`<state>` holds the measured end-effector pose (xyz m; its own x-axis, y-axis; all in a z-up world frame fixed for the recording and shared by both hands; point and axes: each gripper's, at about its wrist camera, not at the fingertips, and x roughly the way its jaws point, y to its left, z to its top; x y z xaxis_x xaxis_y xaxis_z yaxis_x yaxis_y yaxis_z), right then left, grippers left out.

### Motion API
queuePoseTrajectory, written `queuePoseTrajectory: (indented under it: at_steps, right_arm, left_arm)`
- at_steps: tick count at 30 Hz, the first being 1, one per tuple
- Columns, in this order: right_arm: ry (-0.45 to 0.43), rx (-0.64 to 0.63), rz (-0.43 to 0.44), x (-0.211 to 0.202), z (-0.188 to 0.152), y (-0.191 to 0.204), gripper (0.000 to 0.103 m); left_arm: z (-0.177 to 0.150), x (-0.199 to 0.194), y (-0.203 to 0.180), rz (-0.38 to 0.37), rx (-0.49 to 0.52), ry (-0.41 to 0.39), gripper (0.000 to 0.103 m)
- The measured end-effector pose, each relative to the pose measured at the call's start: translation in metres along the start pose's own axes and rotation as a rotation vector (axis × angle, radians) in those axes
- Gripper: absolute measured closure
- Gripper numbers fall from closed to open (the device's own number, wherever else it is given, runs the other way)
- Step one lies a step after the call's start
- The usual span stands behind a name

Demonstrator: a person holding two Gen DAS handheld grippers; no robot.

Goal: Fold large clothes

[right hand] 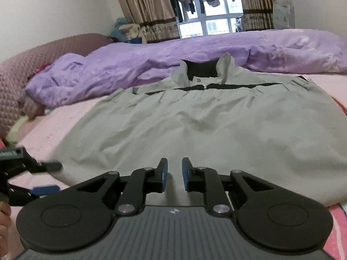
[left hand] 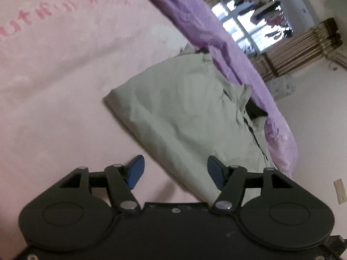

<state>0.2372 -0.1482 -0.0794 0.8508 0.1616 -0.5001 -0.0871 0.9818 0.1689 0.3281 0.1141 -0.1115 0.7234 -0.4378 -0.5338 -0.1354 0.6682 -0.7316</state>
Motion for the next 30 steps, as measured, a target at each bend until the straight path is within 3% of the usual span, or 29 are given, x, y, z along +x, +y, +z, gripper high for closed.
queuePoseTrajectory:
  at_steps: [3, 8, 11, 15, 19, 25, 30]
  right_arm:
    - [-0.004, -0.002, -0.042, 0.006, 0.000, -0.003, 0.082]
    - [0.006, 0.033, -0.040, 0.011, -0.004, -0.010, 0.080]
    - [0.005, 0.036, -0.040, 0.012, -0.007, -0.011, 0.080]
    - [0.006, 0.038, -0.034, 0.013, -0.008, -0.011, 0.080]
    - [0.009, 0.031, -0.033, 0.014, -0.008, -0.012, 0.080]
    - [0.016, 0.021, -0.042, 0.013, -0.002, -0.009, 0.080]
    - [-0.070, -0.048, -0.059, 0.016, 0.024, 0.006, 0.080]
  left_arm:
    - [0.000, 0.004, 0.000, -0.021, -0.038, -0.035, 0.032]
    - [0.009, 0.009, 0.010, -0.058, -0.128, -0.076, 0.031]
    - [0.010, 0.013, 0.006, -0.048, -0.100, -0.111, 0.030]
    - [0.011, 0.021, -0.002, -0.038, -0.082, -0.165, 0.020]
    - [0.026, 0.041, -0.008, -0.034, -0.060, -0.183, 0.020]
    - [0.043, 0.049, -0.008, -0.051, -0.086, -0.132, 0.024]
    - [0.048, 0.050, -0.008, -0.033, -0.055, -0.101, 0.040]
